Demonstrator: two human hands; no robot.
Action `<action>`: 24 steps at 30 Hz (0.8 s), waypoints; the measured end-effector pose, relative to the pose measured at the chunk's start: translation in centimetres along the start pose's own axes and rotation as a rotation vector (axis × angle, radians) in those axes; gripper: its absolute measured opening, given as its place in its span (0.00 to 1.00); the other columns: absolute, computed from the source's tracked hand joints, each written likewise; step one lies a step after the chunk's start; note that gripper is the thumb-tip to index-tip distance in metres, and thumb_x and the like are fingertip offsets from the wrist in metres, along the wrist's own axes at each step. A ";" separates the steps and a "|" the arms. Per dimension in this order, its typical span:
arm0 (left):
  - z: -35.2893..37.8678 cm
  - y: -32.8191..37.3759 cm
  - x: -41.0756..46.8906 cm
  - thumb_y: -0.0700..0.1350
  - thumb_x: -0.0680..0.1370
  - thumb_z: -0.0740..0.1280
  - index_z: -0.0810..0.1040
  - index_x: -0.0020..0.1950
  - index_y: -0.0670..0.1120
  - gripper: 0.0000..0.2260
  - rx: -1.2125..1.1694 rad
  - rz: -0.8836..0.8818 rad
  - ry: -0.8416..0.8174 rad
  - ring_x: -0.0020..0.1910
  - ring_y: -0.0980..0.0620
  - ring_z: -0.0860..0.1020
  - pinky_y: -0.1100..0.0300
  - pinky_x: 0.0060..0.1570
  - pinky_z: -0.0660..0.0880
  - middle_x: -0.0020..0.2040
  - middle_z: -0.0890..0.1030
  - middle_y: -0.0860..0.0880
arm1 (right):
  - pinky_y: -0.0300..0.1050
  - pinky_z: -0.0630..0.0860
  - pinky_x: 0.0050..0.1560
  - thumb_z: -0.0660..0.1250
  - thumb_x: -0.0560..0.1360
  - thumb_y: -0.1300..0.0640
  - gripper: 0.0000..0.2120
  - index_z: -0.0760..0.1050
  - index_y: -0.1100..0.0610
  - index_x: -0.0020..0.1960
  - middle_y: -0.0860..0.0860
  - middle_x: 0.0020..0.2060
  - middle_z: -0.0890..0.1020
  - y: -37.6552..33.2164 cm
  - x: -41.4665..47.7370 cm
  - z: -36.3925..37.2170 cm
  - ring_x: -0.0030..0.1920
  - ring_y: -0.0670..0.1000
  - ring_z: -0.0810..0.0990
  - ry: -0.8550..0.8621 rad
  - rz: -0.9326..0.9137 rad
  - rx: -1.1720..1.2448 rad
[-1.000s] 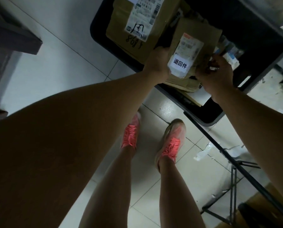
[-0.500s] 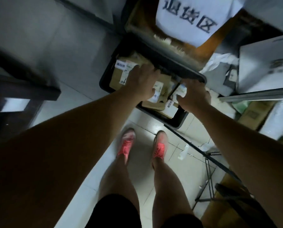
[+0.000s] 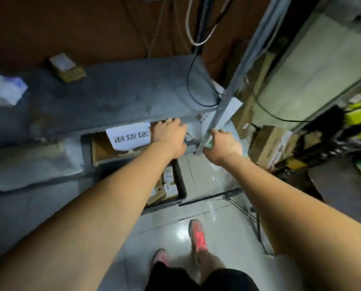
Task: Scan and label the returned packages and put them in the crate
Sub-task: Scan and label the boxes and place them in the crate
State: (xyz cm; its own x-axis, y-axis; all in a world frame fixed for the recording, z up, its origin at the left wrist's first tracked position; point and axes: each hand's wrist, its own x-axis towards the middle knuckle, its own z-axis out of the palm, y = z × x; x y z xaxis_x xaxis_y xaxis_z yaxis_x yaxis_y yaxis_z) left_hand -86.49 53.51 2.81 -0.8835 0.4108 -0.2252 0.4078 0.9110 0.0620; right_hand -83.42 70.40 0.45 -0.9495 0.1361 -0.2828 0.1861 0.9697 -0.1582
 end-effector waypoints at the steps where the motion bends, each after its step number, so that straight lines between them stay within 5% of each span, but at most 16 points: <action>1: -1.4 2.0 0.1 0.54 0.78 0.66 0.70 0.70 0.48 0.22 0.018 0.053 0.015 0.69 0.43 0.69 0.50 0.61 0.70 0.67 0.72 0.45 | 0.55 0.74 0.61 0.67 0.76 0.45 0.27 0.67 0.50 0.72 0.55 0.67 0.74 1.7 -1.6 -1.4 0.69 0.59 0.70 0.026 0.047 0.032; 14: -7.4 34.2 -4.8 0.58 0.79 0.63 0.65 0.75 0.50 0.26 0.154 0.658 0.088 0.67 0.44 0.72 0.47 0.57 0.76 0.67 0.72 0.47 | 0.56 0.75 0.62 0.67 0.76 0.44 0.30 0.64 0.50 0.75 0.55 0.68 0.73 27.5 -26.1 -10.6 0.69 0.58 0.70 0.268 0.617 0.170; 24: -6.9 52.5 -9.1 0.58 0.78 0.64 0.67 0.74 0.50 0.26 0.228 0.789 0.091 0.66 0.45 0.73 0.48 0.57 0.74 0.67 0.73 0.48 | 0.56 0.78 0.58 0.66 0.78 0.47 0.30 0.62 0.49 0.77 0.52 0.70 0.71 42.9 -39.2 -9.8 0.70 0.56 0.70 0.348 0.813 0.322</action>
State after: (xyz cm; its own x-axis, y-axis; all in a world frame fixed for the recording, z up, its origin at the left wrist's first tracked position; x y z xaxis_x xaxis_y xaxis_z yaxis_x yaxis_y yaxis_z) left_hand -58.60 97.88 14.80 -0.3289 0.9370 -0.1179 0.9443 0.3275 -0.0318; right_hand -40.74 108.64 14.05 -0.5098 0.8503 -0.1308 0.8366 0.4546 -0.3057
